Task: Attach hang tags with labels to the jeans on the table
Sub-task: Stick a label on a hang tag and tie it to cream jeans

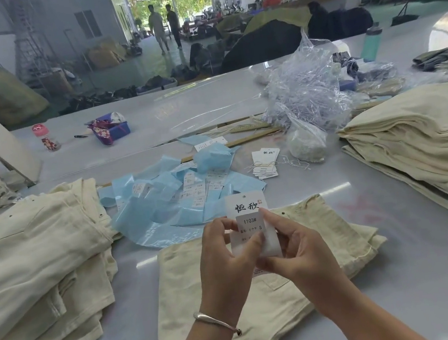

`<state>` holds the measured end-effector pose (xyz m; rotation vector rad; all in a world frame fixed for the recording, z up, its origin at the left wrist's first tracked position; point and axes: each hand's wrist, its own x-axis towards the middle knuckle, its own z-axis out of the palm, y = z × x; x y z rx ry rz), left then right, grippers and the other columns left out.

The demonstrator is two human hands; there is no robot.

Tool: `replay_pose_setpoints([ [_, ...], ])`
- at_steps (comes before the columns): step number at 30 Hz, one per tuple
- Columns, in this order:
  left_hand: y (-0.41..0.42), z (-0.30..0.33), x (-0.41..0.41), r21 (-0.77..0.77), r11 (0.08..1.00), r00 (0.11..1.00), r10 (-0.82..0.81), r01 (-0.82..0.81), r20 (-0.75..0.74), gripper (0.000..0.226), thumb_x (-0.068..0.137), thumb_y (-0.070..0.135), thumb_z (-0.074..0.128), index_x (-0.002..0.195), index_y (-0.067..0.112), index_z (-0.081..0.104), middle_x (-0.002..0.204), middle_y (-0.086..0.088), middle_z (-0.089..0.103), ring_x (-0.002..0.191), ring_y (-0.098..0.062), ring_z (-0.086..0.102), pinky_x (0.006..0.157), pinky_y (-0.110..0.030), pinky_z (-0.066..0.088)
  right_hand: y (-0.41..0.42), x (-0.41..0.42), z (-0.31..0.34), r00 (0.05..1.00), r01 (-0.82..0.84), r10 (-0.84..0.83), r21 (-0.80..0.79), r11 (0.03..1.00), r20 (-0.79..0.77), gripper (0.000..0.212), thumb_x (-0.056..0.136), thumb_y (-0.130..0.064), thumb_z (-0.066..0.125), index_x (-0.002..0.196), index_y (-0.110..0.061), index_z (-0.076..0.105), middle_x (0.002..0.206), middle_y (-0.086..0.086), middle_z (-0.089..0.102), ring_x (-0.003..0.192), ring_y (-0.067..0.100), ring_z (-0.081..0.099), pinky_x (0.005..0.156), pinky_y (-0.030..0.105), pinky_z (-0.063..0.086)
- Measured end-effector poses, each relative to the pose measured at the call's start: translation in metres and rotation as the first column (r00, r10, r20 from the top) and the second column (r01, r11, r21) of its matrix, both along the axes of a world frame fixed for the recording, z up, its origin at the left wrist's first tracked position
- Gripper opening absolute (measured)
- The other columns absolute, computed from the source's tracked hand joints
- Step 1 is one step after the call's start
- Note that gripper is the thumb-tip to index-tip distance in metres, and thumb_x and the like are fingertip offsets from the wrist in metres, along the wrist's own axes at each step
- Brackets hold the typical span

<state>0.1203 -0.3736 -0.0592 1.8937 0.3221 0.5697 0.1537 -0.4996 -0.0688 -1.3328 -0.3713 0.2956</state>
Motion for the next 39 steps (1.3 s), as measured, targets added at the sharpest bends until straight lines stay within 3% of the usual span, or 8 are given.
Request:
replay_pose_setpoints([
  [4, -0.005, -0.006, 0.0, 0.018, 0.999, 0.999, 0.03, -0.03, 0.014, 0.03, 0.069, 0.045, 0.067, 0.09, 0.032, 0.049, 0.097, 0.002, 0.065, 0.088, -0.019, 0.063, 0.076, -0.045, 0.054, 0.0, 0.002, -0.002, 1.0, -0.012, 0.012, 0.019, 1.0, -0.016, 0.078, 0.074, 0.023, 0.065, 0.14, -0.012, 0.044, 0.109, 0.004, 0.073, 0.104, 0.024, 0.068, 0.088, 0.045, 0.055],
  [8, -0.012, -0.007, 0.0, 0.002, 0.999, 0.999, 0.038, -0.038, -0.006, 0.041, 0.062, 0.058, 0.065, 0.093, 0.045, 0.041, 0.092, 0.007, 0.066, 0.08, -0.015, 0.066, 0.069, -0.038, 0.055, 0.001, 0.005, -0.003, 1.0, 0.009, -0.009, 0.016, 1.0, -0.022, 0.073, 0.078, 0.028, 0.054, 0.139, -0.01, 0.045, 0.109, 0.002, 0.073, 0.106, 0.021, 0.068, 0.087, 0.038, 0.056],
  [11, -0.013, -0.004, 0.001, -0.097, 0.995, 1.0, -0.005, 0.003, -0.025, 0.07, 0.055, 0.053, 0.076, 0.111, 0.059, 0.034, 0.096, 0.01, 0.063, 0.078, -0.008, 0.069, 0.067, -0.024, 0.055, 0.002, 0.006, -0.006, 0.999, 0.032, -0.031, 0.025, 0.999, -0.02, 0.074, 0.077, 0.031, 0.048, 0.14, -0.007, 0.045, 0.113, 0.0, 0.071, 0.109, 0.019, 0.066, 0.087, 0.036, 0.056],
  [15, -0.001, -0.005, 0.005, -0.303, 0.95, 0.994, -0.098, 0.079, -0.048, 0.107, 0.052, 0.028, 0.087, 0.138, 0.049, 0.028, 0.103, -0.001, 0.065, 0.084, -0.011, 0.072, 0.071, -0.035, 0.06, -0.001, 0.006, -0.007, 0.999, 0.035, -0.034, 0.027, 0.999, -0.037, 0.08, 0.074, 0.028, 0.058, 0.142, -0.011, 0.042, 0.114, -0.001, 0.071, 0.108, 0.021, 0.066, 0.087, 0.043, 0.056],
  [18, 0.001, -0.007, 0.005, -0.511, 0.848, 0.981, -0.188, 0.142, -0.038, 0.081, 0.057, 0.016, 0.084, 0.13, 0.023, 0.049, 0.099, -0.012, 0.074, 0.089, -0.025, 0.073, 0.069, -0.034, 0.058, -0.005, 0.008, -0.004, 0.998, 0.017, -0.014, 0.047, 0.999, -0.062, 0.085, 0.069, 0.017, 0.07, 0.14, -0.02, 0.041, 0.11, 0.003, 0.073, 0.103, 0.022, 0.068, 0.084, 0.044, 0.058],
  [22, 0.001, -0.009, 0.006, -0.647, 0.726, 0.953, -0.304, 0.233, 0.002, 0.032, 0.063, 0.011, 0.082, 0.094, 0.005, 0.075, 0.099, -0.021, 0.073, 0.094, -0.035, 0.07, 0.077, -0.037, 0.057, -0.007, 0.011, 0.0, 0.987, 0.063, -0.039, 0.147, 0.987, -0.159, 0.077, 0.066, 0.018, 0.07, 0.136, -0.007, 0.05, 0.108, 0.012, 0.072, 0.099, 0.024, 0.069, 0.079, 0.036, 0.058],
  [26, -0.001, -0.011, 0.007, -0.614, 0.731, 0.934, -0.356, 0.298, 0.029, 0.036, 0.068, 0.015, 0.077, 0.097, -0.004, 0.073, 0.102, -0.03, 0.069, 0.09, -0.031, 0.066, 0.086, -0.043, 0.052, -0.009, 0.017, 0.005, 0.954, 0.135, -0.06, 0.242, 0.961, -0.293, 0.068, 0.056, 0.002, 0.074, 0.123, -0.002, 0.061, 0.101, 0.019, 0.072, 0.088, 0.023, 0.069, 0.069, 0.025, 0.056],
  [39, -0.005, -0.031, 0.02, -0.529, 0.759, 0.892, -0.452, 0.38, -0.007, 0.03, 0.075, 0.013, 0.077, 0.1, -0.002, 0.071, 0.1, -0.019, 0.073, 0.09, -0.023, 0.069, 0.078, -0.032, 0.055, -0.014, 0.043, -0.001, 0.897, 0.352, -0.283, 0.159, 0.923, -0.34, 0.051, 0.064, -0.008, 0.078, 0.113, -0.017, 0.068, 0.089, 0.032, 0.067, 0.072, 0.027, 0.069, 0.06, 0.035, 0.058],
])
